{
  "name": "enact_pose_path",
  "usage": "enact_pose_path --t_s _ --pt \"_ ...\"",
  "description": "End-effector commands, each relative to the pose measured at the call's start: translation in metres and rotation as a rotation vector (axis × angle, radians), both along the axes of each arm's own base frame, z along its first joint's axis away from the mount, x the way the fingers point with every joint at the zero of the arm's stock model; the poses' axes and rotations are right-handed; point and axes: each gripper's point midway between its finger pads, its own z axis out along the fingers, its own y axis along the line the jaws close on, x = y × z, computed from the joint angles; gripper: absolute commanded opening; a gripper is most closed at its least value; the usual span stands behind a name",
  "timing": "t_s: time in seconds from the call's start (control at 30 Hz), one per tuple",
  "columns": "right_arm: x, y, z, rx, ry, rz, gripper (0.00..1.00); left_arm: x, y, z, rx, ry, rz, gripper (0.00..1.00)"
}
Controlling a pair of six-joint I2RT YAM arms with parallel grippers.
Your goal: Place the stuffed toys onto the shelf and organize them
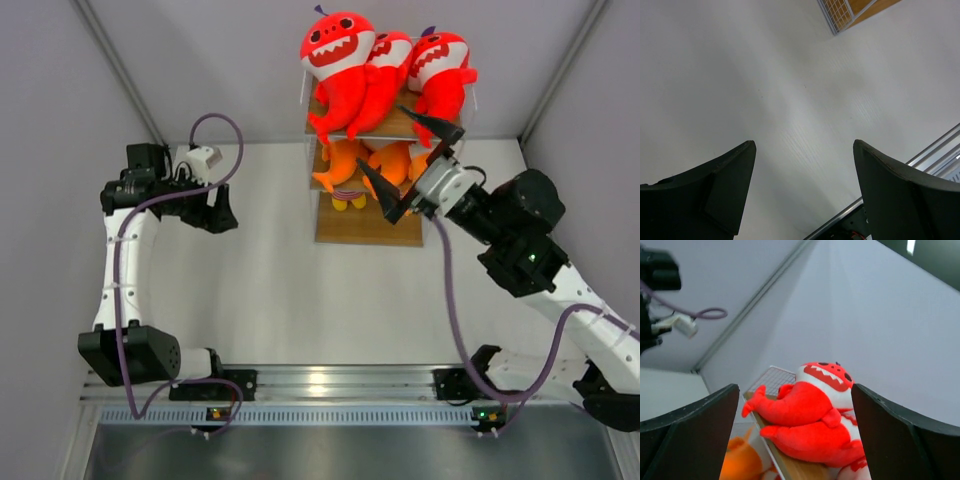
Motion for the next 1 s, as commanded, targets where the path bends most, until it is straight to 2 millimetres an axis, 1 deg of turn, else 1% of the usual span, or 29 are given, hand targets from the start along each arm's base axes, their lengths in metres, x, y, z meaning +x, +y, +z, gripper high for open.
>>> enact_pose_path --t_s 0.0,0.03,0.07,0.1,0.13,0.17,0.2,0.23,0.27,0.3,0.33,0.37,0.4,0.47,0.5,0.57,0.63,0.67,0.7,0.73,0.77,0.8,0.83,0.87,0.97 --pt "-0.014 -0.048 0.070 0.575 0.314 0.089 0.91 -0.008 -0.006 0.004 -0.020 -0.034 -0.039 0.84" --pt "-0.003 -0.055 0.063 0.633 0.401 0.045 0.83 -0.011 -0.006 0.006 -0.018 -0.048 -0.048 0.84" --pt "0.004 -0.061 0.057 0.689 0.473 0.010 0.79 -0.012 -0.007 0.006 -0.013 -0.060 -0.066 0.84" --pt "0.018 -0.078 0.046 0.813 0.583 -0.074 0.74 -0.014 -0.008 0.006 -0.012 -0.069 -0.079 0.84" --pt "0.026 -0.086 0.028 0.839 0.658 -0.148 0.63 -0.017 -0.009 0.007 -0.006 -0.080 -0.093 0.84" --pt "0.032 -0.095 0.014 0.892 0.717 -0.207 0.58 -0.018 -0.010 0.008 -0.010 -0.088 -0.105 0.84" --pt "0.043 -0.110 -0.009 0.981 0.782 -0.312 0.55 -0.019 -0.011 0.008 -0.009 -0.094 -0.114 0.84" --pt "0.044 -0.119 -0.029 0.982 0.822 -0.384 0.51 -0.020 -0.012 0.007 -0.010 -0.097 -0.123 0.84" --pt "0.046 -0.125 -0.044 1.004 0.848 -0.435 0.50 -0.020 -0.012 0.007 -0.012 -0.099 -0.128 0.84" --pt "0.051 -0.133 -0.068 1.054 0.890 -0.502 0.49 -0.020 -0.015 0.007 -0.021 -0.099 -0.138 0.84" --pt "0.047 -0.139 -0.077 1.070 0.908 -0.515 0.50 -0.019 -0.016 0.007 -0.029 -0.096 -0.143 0.84" --pt "0.046 -0.139 -0.089 1.067 0.931 -0.532 0.50 -0.019 -0.016 0.007 -0.033 -0.095 -0.147 0.84" --pt "0.048 -0.140 -0.107 1.077 0.957 -0.563 0.50 -0.019 -0.019 0.006 -0.044 -0.092 -0.155 0.84" --pt "0.046 -0.150 -0.120 1.112 0.969 -0.603 0.51 -0.019 -0.019 0.007 -0.049 -0.092 -0.158 0.84" --pt "0.048 -0.155 -0.137 1.127 0.978 -0.661 0.52 -0.018 -0.020 0.006 -0.052 -0.092 -0.161 0.84" --pt "0.050 -0.158 -0.150 1.140 0.988 -0.690 0.55 -0.018 -0.021 0.006 -0.059 -0.089 -0.163 0.84" --pt "0.057 -0.146 -0.170 1.101 1.045 -0.683 0.58 -0.019 -0.022 0.005 -0.064 -0.087 -0.168 0.84" --pt "0.064 -0.149 -0.175 1.102 1.057 -0.698 0.59 -0.019 -0.022 0.005 -0.067 -0.083 -0.167 0.84" --pt "0.068 -0.140 -0.176 1.095 1.105 -0.651 0.60 -0.019 -0.022 0.004 -0.067 -0.082 -0.167 0.84" --pt "0.075 -0.135 -0.187 1.069 1.141 -0.671 0.62 -0.019 -0.022 0.002 -0.068 -0.077 -0.167 0.84" --pt "0.084 -0.142 -0.189 1.092 1.150 -0.686 0.63 -0.019 -0.022 0.002 -0.068 -0.075 -0.165 0.84" --pt "0.088 -0.136 -0.190 1.064 1.178 -0.655 0.63 -0.019 -0.021 0.002 -0.069 -0.075 -0.165 0.84" --pt "0.096 -0.134 -0.193 1.063 1.181 -0.662 0.64 -0.020 -0.022 0.001 -0.069 -0.072 -0.165 0.84" --pt "0.100 -0.136 -0.194 1.067 1.178 -0.669 0.64 -0.020 -0.022 0.000 -0.068 -0.069 -0.166 0.84" --pt "0.110 -0.132 -0.199 1.065 1.180 -0.661 0.63 -0.020 -0.022 -0.003 -0.070 -0.060 -0.166 0.84"
